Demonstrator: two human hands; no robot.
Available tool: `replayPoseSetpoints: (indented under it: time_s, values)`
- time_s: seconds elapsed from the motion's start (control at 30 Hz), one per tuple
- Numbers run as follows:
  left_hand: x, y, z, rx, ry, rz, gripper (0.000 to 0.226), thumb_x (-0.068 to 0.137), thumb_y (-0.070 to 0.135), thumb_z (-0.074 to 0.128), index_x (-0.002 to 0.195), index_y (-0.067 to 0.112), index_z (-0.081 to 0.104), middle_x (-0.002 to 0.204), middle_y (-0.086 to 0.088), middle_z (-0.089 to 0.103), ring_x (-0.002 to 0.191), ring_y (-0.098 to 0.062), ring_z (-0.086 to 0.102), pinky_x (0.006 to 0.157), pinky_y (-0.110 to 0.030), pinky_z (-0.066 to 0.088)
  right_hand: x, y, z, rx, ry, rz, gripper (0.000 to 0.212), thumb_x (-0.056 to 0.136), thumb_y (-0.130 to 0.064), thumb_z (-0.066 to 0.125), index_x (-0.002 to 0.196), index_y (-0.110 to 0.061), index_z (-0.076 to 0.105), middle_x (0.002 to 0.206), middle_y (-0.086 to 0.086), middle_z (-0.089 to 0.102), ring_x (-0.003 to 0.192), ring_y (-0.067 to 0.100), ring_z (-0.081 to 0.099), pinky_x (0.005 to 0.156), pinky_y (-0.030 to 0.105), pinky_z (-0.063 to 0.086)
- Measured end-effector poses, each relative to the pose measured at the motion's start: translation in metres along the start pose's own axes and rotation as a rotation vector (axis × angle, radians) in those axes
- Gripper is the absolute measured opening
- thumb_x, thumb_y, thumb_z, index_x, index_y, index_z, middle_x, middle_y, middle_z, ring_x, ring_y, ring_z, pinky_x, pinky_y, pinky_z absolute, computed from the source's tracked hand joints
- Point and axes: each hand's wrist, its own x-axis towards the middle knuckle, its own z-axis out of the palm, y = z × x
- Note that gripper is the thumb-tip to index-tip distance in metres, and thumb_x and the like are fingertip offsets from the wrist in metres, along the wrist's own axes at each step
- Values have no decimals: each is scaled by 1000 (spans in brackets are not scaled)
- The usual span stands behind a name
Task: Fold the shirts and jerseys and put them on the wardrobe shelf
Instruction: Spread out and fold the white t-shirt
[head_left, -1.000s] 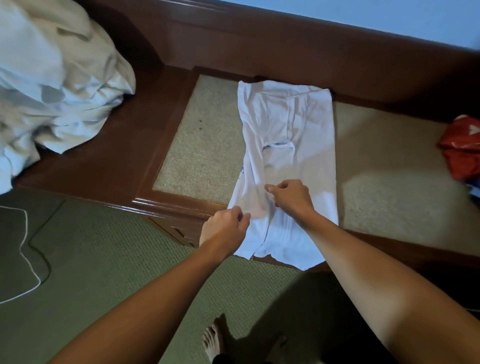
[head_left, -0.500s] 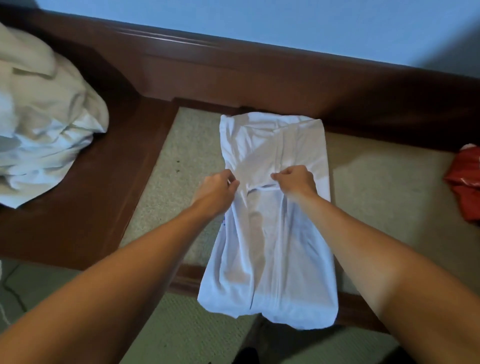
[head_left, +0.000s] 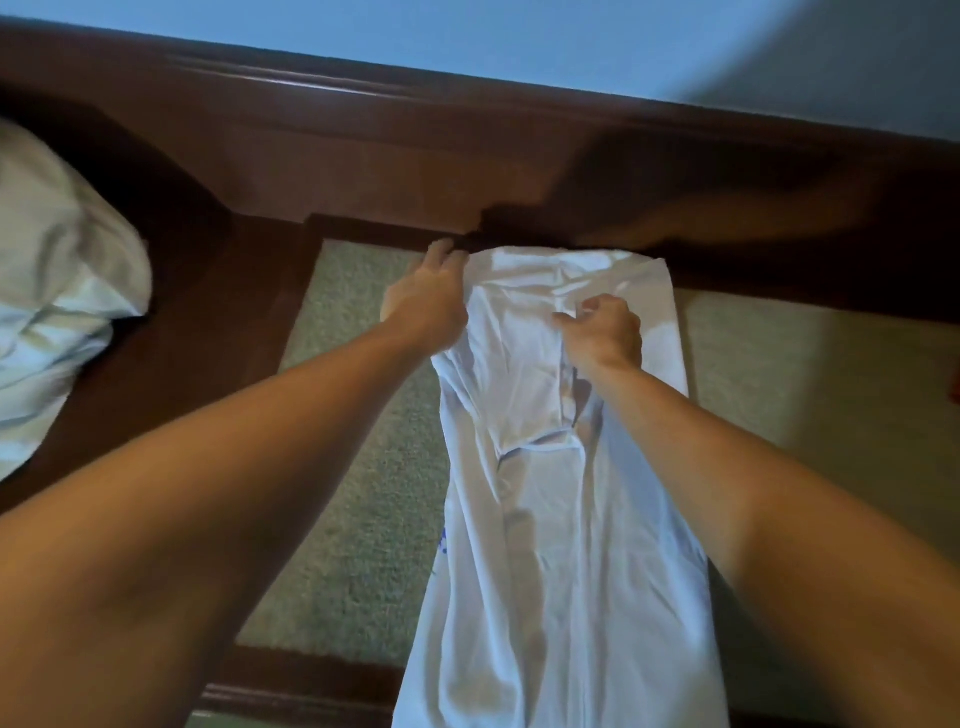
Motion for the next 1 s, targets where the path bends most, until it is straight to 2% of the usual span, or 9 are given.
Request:
replayPoseSetpoints:
  time_s: [0.1, 0.2, 0.27, 0.47, 0.57, 0.63, 0.7, 0.83, 1.0]
  values:
    - [22, -5, -5, 110, -61, 13, 46, 97, 12, 48, 142, 16, 46, 142, -8, 51, 131, -31, 46, 98, -48, 47, 9, -6, 4, 101, 28, 84, 40, 88, -36, 78, 119, -12, 67, 122, 6, 67, 112, 31, 64, 93, 36, 53]
    - [40, -13, -4, 145, -104, 7, 37, 95, 13, 55, 132, 12, 57, 128, -13, 58, 124, -34, 51, 96, -49, 51, 20, -6, 5, 139, 10, 112, 23, 87, -31, 79, 83, -10, 71, 88, 5, 71, 84, 26, 69, 74, 31, 54]
    - [49, -14, -5, 151, -59, 29, 27, 95, 14, 56, 120, 11, 67, 120, -14, 61, 117, -34, 55, 91, -47, 52, 25, -4, 0, 126, 1, 120, 28, 89, -28, 77, 68, -13, 66, 76, 3, 68, 74, 23, 67, 68, 29, 50]
    - [64, 10, -1, -44, 130, 93, 18, 101, 25, 51, 112, 23, 66, 119, -5, 59, 107, -31, 59, 78, -38, 45, 42, 11, -26, 70, 85, 126, 22, 89, -26, 62, 70, -16, 57, 73, 4, 60, 80, 33, 66, 67, 34, 49]
    - [71, 21, 11, -92, 116, 109, 20, 102, 31, 53, 113, 21, 65, 117, -6, 59, 110, -30, 57, 81, -41, 47, 47, 18, -33, 40, 35, 92, 21, 95, -39, 58, 97, -18, 61, 89, -6, 61, 96, 28, 64, 84, 38, 54]
    - [74, 22, 21, -128, 100, 111, 18, 101, 31, 56, 110, 19, 66, 112, -5, 60, 110, -28, 57, 80, -41, 49, 48, 23, -33, 57, -58, 106, 43, 88, -56, 61, 114, -21, 61, 107, -11, 64, 103, 20, 65, 92, 40, 55]
    - [75, 19, 29, -150, 96, 109, 15, 100, 28, 57, 106, 19, 67, 108, -5, 60, 108, -29, 57, 79, -40, 49, 52, 31, -31, 70, -93, 109, 49, 77, -63, 67, 105, -24, 65, 106, -6, 70, 94, 21, 70, 86, 42, 60]
    - [75, 16, 29, -169, 143, 140, 15, 100, 27, 55, 102, 20, 68, 106, -6, 59, 100, -30, 58, 74, -37, 44, 55, 38, -30, 33, -32, 43, 24, 92, -43, 65, 81, -22, 61, 84, 0, 69, 82, 24, 68, 76, 36, 56]
    - [79, 32, 29, -165, 215, 209, 21, 100, 29, 52, 107, 16, 67, 111, -7, 55, 111, -27, 51, 77, -44, 50, 64, 48, -36, 19, 28, 20, 19, 97, -36, 61, 92, -18, 64, 86, 1, 66, 86, 25, 66, 80, 39, 56]
